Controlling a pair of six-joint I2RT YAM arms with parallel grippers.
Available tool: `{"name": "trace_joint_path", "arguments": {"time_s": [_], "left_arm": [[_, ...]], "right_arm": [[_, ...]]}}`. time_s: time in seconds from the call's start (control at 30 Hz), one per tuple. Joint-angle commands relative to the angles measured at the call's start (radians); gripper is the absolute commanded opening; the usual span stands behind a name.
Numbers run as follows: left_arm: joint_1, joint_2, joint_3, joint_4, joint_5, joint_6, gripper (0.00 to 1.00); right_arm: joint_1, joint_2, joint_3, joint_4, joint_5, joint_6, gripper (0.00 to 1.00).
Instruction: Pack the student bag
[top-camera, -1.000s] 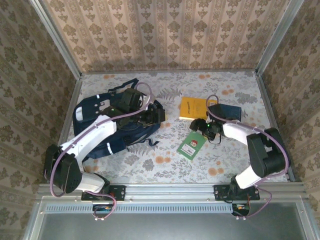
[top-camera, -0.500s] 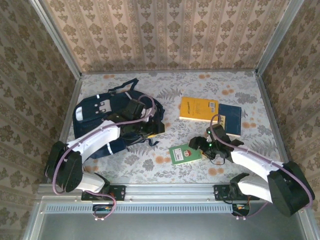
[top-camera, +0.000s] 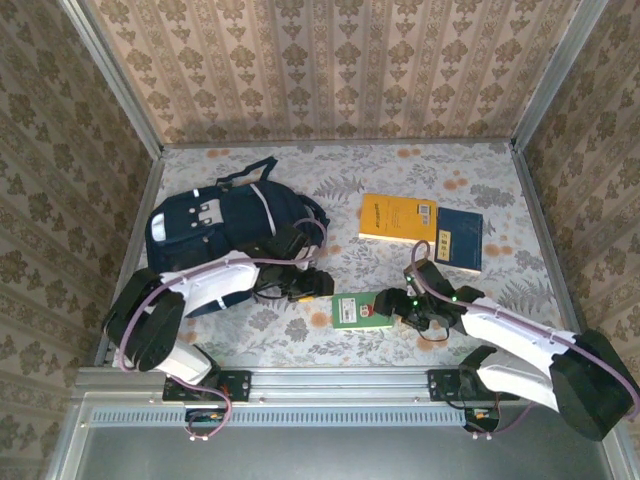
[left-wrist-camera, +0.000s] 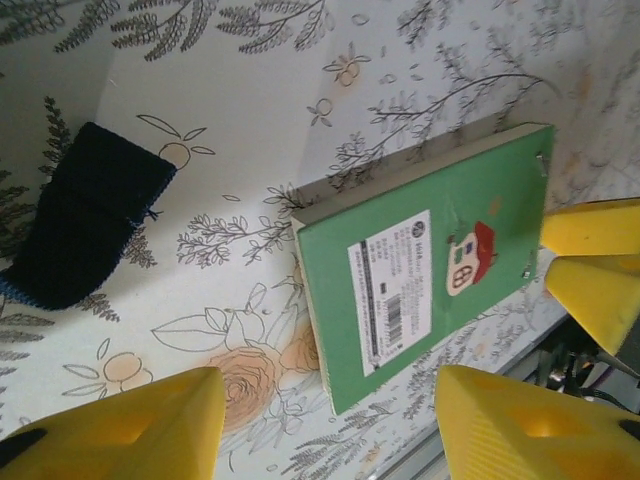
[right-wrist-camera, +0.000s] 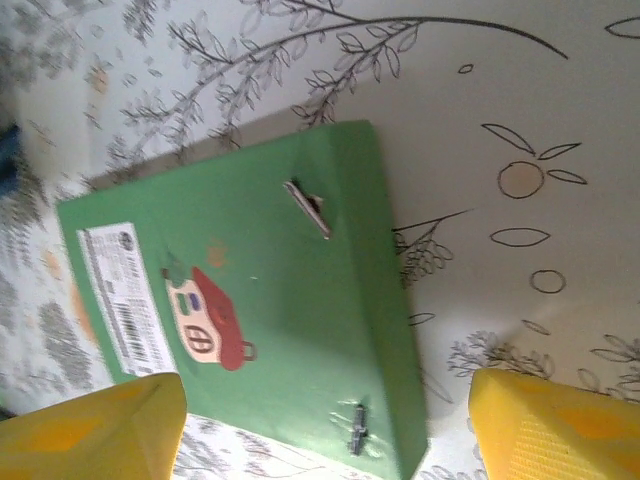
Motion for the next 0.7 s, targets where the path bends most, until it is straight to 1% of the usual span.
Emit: {"name": "trace_joint_path", "arguments": {"time_s": [0.0,0.23,0.5,0.67], "left_arm": [[-0.019,0.057,0.012,0.041,0.037,0.025,0.56],[-0.038,0.151,0.038,0.081,0.092,0.036,0.52],[-0.052,0.213,0.069,0.103,0.136,0.051,0.47],[-0.058,0.232,0.090,0.094,0.144,0.072,0.41]], "right_arm": [[0.000,0.040,0.053,-0.041,0.002,-0.113,0.76],[-0.020,0.165,0.074,0.052,-0.190,-0.185,0.68],[-0.061,0.188,0.055,0.138,-0.270,-0.186,0.56],[-0.079,0.177,0.057,0.168,-0.327,-0.175,0.53]]}}
